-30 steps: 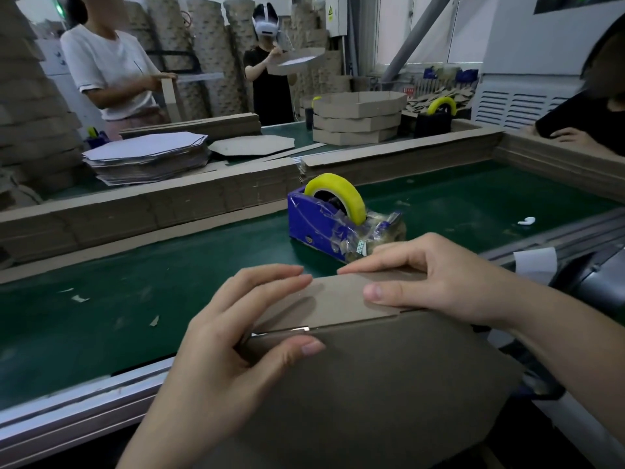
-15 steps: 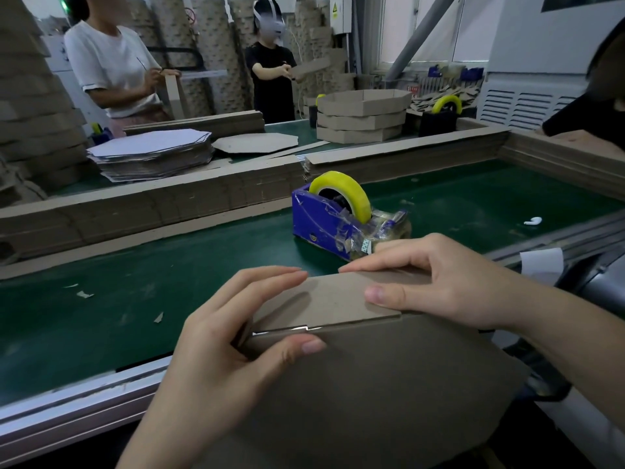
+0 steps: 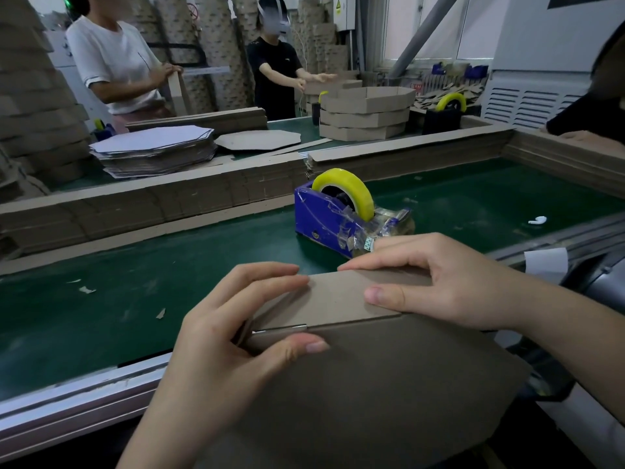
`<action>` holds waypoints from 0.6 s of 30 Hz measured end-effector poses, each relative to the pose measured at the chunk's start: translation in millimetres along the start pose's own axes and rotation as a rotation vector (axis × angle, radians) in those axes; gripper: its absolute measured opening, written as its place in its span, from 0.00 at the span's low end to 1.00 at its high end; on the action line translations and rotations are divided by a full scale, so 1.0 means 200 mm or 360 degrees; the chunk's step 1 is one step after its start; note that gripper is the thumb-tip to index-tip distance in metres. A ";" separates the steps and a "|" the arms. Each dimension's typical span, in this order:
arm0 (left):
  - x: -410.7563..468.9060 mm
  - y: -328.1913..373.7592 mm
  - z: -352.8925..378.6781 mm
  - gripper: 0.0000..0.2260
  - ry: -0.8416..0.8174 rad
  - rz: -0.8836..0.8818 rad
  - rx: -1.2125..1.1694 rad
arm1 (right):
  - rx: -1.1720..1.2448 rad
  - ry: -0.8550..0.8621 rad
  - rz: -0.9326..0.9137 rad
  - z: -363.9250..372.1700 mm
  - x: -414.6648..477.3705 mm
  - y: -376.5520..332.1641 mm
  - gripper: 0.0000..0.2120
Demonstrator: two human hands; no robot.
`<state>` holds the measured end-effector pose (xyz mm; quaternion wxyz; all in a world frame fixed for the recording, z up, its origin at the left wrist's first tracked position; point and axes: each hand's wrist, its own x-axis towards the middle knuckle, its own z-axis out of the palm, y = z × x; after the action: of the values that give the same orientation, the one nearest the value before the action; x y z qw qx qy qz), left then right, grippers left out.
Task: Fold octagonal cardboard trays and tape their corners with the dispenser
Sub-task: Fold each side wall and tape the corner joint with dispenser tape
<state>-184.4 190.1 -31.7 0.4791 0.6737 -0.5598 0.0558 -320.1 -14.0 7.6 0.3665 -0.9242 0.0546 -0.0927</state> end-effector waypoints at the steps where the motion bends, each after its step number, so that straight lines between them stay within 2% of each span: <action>1: 0.00 0.00 0.00 0.20 -0.0028 -0.0007 0.0005 | -0.0030 -0.0012 -0.0010 0.00 0.00 0.00 0.20; 7: 0.03 0.03 -0.01 0.18 -0.0263 0.0015 0.0226 | -0.0056 -0.0078 -0.0031 0.02 0.01 -0.01 0.19; 15: 0.04 0.02 0.02 0.17 -0.0244 -0.0007 0.0146 | 0.0455 -0.0087 0.0115 -0.03 -0.01 0.05 0.19; 18: 0.04 0.00 0.02 0.17 -0.0240 -0.0017 0.0121 | 0.0437 -0.0030 0.0093 -0.02 -0.02 0.06 0.20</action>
<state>-182.5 182.3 -29.2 0.4100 0.6967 -0.5881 0.0235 -324.9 -24.1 1.1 0.4926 -0.8642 0.0649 -0.0799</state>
